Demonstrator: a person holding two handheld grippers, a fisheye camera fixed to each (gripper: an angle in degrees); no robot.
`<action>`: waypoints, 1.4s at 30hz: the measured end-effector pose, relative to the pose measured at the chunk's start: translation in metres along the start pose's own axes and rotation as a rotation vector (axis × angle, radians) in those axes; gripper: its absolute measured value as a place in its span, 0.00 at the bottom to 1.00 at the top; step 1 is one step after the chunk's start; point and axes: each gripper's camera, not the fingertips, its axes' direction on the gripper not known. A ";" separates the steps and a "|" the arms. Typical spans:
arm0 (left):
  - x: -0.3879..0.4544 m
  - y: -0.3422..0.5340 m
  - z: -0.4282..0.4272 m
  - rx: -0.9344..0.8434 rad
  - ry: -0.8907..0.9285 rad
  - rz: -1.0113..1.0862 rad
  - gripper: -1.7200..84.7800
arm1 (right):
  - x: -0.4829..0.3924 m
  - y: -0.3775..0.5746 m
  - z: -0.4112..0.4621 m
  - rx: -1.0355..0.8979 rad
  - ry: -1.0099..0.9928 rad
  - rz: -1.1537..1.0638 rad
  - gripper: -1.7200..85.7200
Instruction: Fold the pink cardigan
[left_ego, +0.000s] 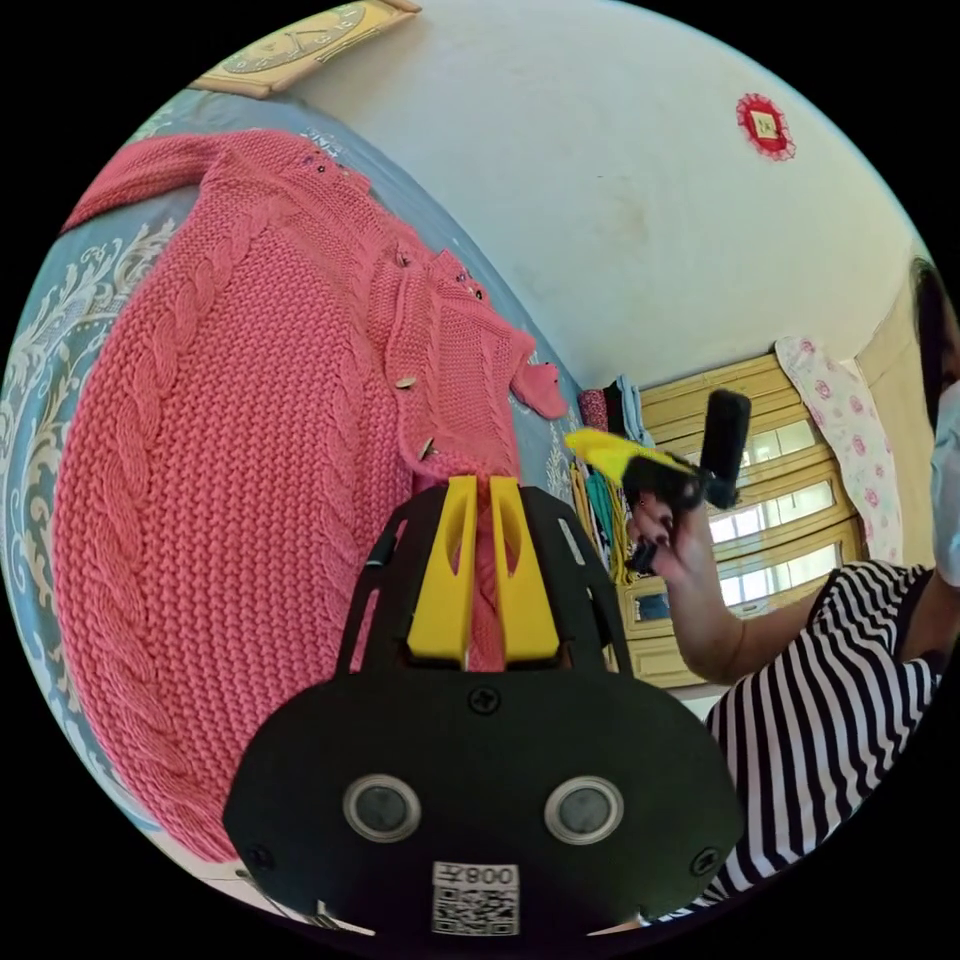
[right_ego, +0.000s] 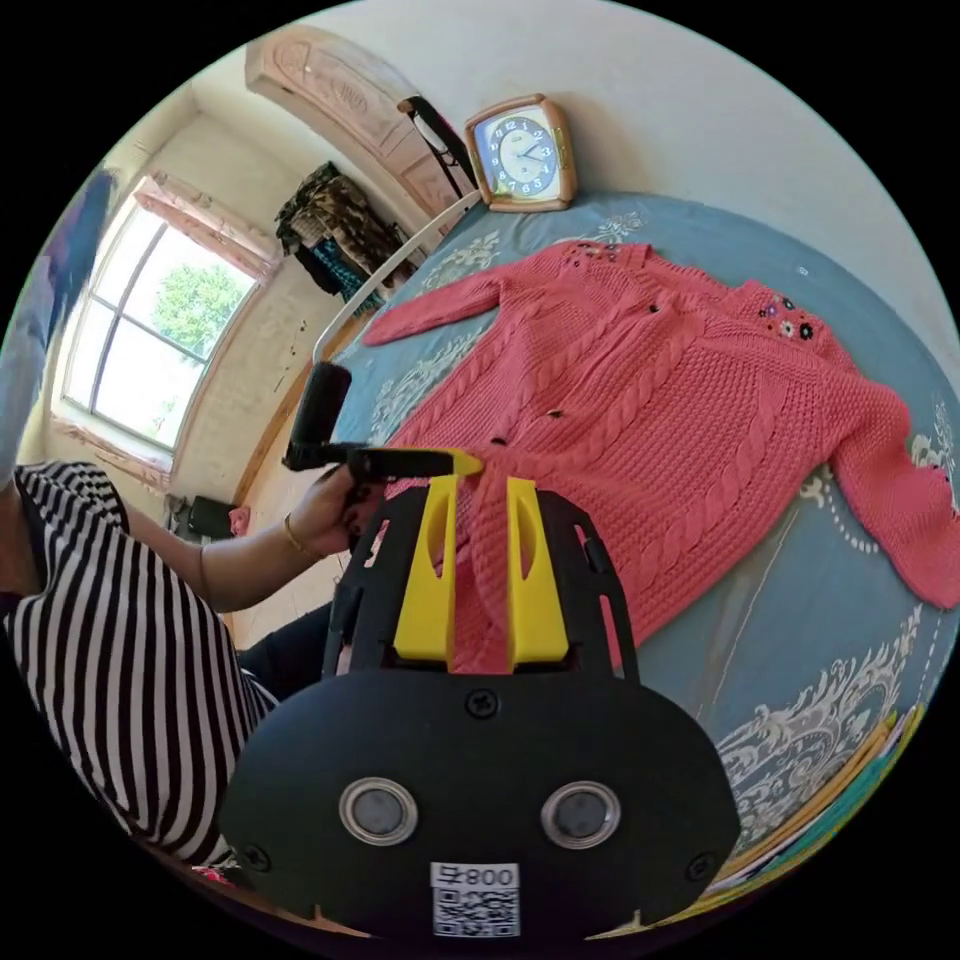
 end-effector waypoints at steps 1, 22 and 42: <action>0.000 -0.002 0.000 0.003 -0.001 -0.010 0.05 | -0.018 0.016 0.008 -0.028 0.017 -0.009 0.11; 0.023 -0.064 0.036 -0.108 -0.024 0.047 0.05 | -0.083 0.088 0.105 -0.166 0.350 0.009 0.09; -0.007 -0.032 0.036 -0.195 -0.102 0.128 0.11 | -0.042 0.161 0.133 -0.176 0.341 0.097 0.02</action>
